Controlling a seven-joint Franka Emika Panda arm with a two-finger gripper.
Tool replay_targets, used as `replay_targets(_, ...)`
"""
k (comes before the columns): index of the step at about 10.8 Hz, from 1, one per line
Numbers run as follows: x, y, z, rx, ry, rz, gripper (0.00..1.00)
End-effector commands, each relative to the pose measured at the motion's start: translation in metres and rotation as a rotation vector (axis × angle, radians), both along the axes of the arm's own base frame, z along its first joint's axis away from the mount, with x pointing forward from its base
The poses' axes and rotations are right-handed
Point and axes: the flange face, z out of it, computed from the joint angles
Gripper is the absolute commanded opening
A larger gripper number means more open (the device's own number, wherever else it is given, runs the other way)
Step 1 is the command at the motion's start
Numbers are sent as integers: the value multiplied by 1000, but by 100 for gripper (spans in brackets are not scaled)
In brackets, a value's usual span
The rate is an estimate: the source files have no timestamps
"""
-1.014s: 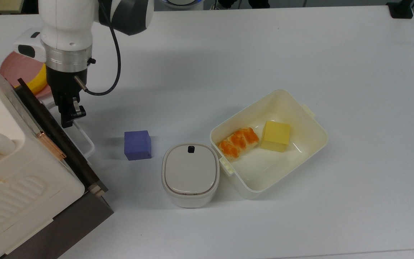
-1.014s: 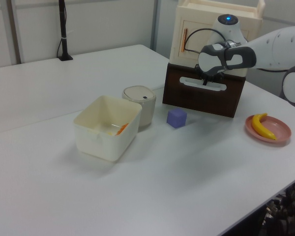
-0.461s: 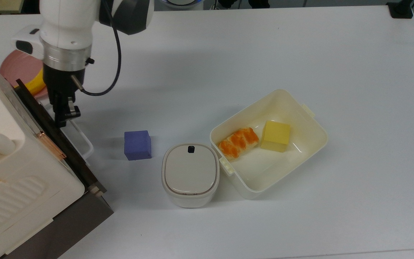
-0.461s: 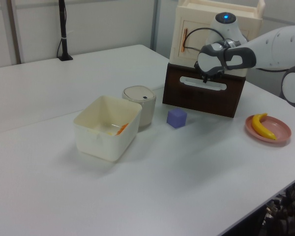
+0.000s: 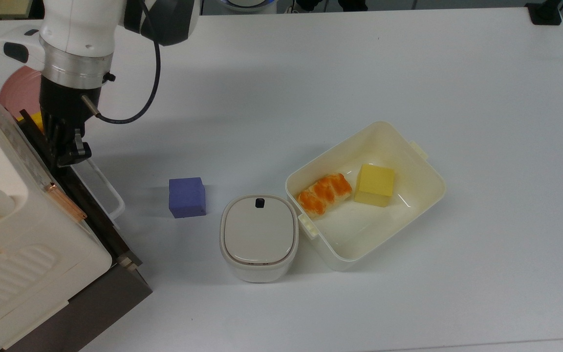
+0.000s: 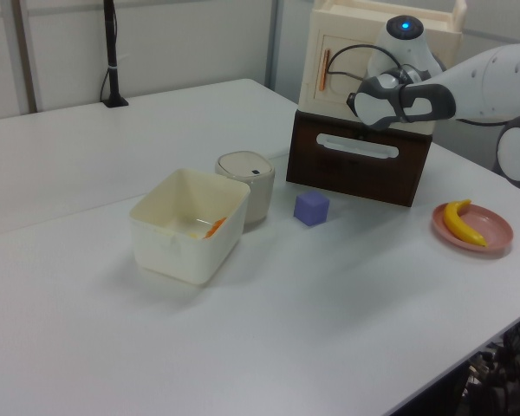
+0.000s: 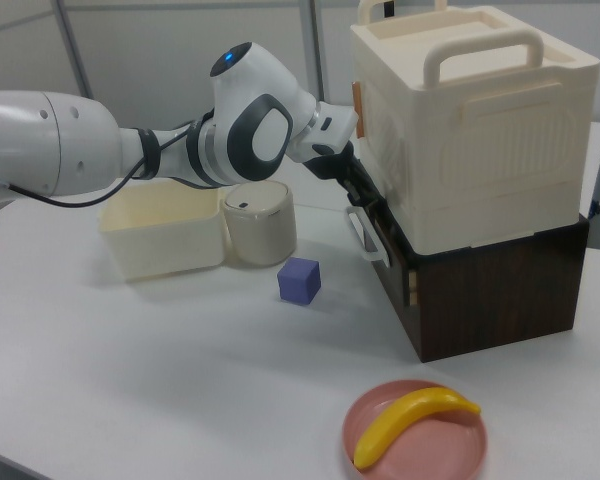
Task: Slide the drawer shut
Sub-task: 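Push the drawer front with the gripper into the cabinet, then pull the gripper back away from the closed drawer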
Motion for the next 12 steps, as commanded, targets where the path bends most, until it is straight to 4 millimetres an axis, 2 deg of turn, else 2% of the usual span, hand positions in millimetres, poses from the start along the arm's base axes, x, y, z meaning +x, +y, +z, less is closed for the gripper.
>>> replay_targets(1, 2, -3, 28, -54, -86, 28, 0)
replay_targets(3, -2, 30, 26, 17, -2, 50, 0)
replay_targets(4, -3, 47, 16, 50, 89, 113, 0)
replay_targets(6, -11, 67, -11, 127, 286, 255, 0)
replay_targets(7, -12, 70, -22, 136, 328, 278, 0)
replay_targets(9, -7, 60, -36, 132, 326, 268, 0)
replay_targets(11, 5, 44, -45, 89, 216, 251, 0)
replay_targets(12, 10, 38, -42, 62, 146, 242, 0)
